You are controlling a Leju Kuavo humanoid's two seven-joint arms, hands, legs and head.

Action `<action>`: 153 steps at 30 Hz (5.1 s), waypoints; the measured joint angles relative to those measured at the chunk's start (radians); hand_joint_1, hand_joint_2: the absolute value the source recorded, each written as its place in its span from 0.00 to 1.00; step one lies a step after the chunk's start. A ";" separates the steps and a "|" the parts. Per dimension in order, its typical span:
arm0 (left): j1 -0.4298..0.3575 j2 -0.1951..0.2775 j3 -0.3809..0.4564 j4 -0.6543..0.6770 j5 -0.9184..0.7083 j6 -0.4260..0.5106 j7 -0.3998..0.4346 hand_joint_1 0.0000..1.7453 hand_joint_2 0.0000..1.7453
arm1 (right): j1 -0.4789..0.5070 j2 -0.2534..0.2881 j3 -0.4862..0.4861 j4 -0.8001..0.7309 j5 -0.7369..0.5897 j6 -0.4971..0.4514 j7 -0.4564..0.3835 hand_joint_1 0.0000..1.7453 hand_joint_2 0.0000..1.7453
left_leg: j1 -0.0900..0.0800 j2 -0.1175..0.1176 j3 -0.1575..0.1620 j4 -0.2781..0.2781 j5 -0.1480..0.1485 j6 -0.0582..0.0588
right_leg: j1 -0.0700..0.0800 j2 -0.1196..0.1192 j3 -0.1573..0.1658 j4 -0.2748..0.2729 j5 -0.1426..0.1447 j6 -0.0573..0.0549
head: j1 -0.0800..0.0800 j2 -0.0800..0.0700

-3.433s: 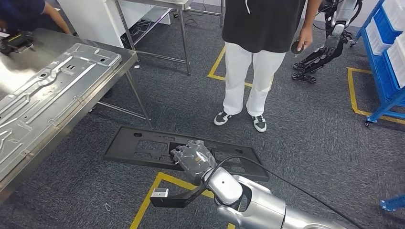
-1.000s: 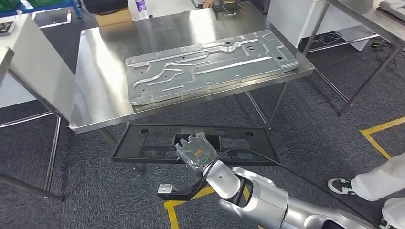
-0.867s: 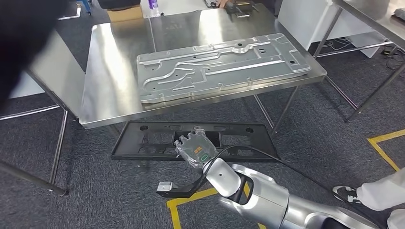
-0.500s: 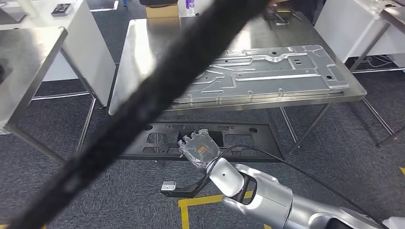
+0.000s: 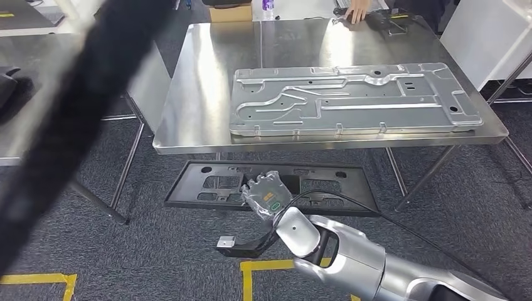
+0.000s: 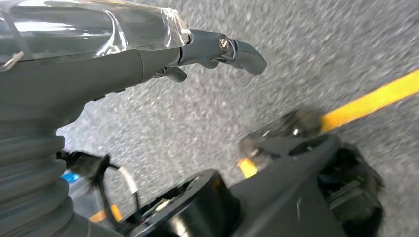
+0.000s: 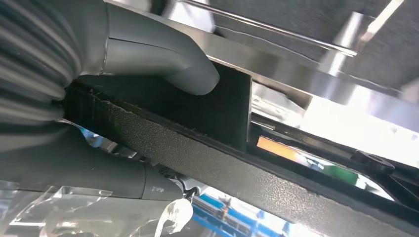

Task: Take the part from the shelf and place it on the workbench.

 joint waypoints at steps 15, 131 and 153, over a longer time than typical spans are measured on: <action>0.020 -0.002 0.019 0.000 0.031 0.011 0.019 0.00 1.00 | -0.040 -0.145 -0.025 -0.172 0.012 0.182 0.086 1.00 1.00 | -0.014 -0.002 0.055 -0.115 0.026 0.015 | 0.006 -0.017 0.007 -0.008 -0.004 0.017 | 0.002 0.000; 0.038 0.007 0.044 0.003 0.004 0.061 0.060 0.00 1.00 | -0.101 -0.255 -0.028 -0.338 -0.027 0.237 0.095 1.00 1.00 | -0.005 -0.005 0.022 0.097 -0.128 0.004 | -0.019 0.003 -0.019 0.004 0.008 0.017 | 0.003 0.000; 0.044 0.006 0.043 0.004 0.007 0.060 0.071 0.00 1.00 | -0.086 -0.254 -0.022 -0.339 -0.042 0.227 0.090 1.00 1.00 | -0.033 -0.013 0.139 -0.130 -0.035 0.075 | 0.011 0.001 -0.069 0.036 0.031 0.029 | 0.007 0.000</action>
